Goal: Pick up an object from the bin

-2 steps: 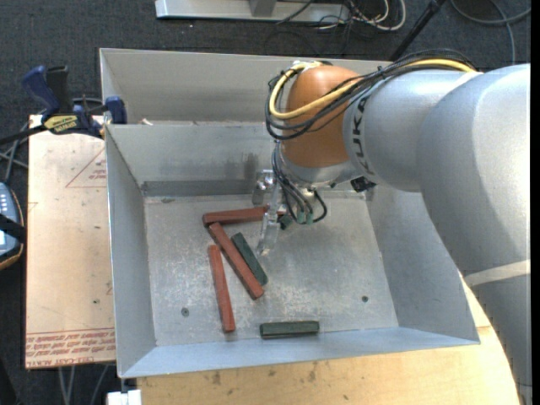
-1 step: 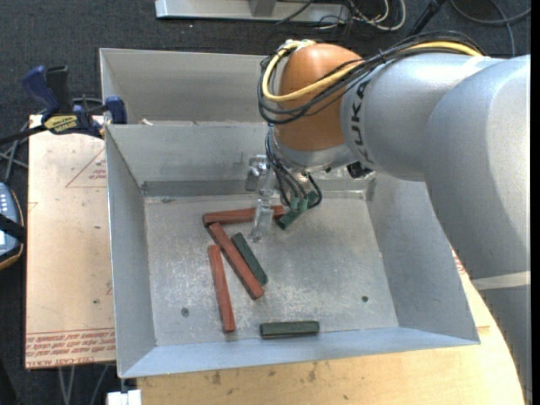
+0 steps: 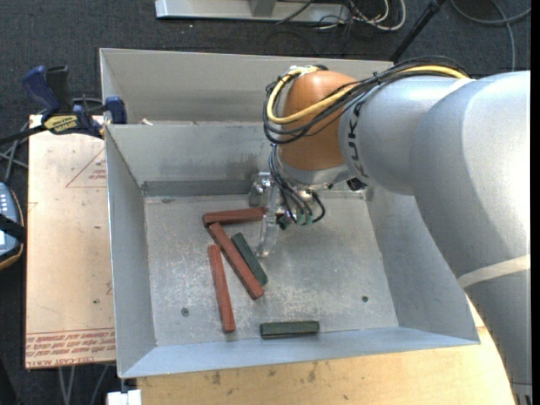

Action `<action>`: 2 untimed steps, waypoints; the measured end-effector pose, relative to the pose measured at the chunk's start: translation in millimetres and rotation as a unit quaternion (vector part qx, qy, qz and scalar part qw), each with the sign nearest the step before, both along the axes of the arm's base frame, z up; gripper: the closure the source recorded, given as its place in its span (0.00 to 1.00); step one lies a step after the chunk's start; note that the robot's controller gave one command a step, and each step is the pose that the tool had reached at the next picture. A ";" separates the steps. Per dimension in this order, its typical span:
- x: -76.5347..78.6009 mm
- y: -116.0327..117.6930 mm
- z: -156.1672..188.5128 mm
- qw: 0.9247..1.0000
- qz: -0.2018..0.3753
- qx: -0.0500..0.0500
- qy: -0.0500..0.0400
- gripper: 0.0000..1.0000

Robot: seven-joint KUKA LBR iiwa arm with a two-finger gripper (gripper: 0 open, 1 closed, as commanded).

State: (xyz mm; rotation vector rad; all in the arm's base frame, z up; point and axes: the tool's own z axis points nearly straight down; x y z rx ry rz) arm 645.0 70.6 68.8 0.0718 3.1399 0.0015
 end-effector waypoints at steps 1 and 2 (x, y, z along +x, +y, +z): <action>9.3 -6.6 3.1 0.998 -0.068 0.000 -0.002 1.00; 9.3 -6.6 3.1 0.998 -0.068 0.000 -0.002 1.00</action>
Offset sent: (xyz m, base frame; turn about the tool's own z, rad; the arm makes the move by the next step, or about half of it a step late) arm 0.0000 0.0000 0.0000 0.0000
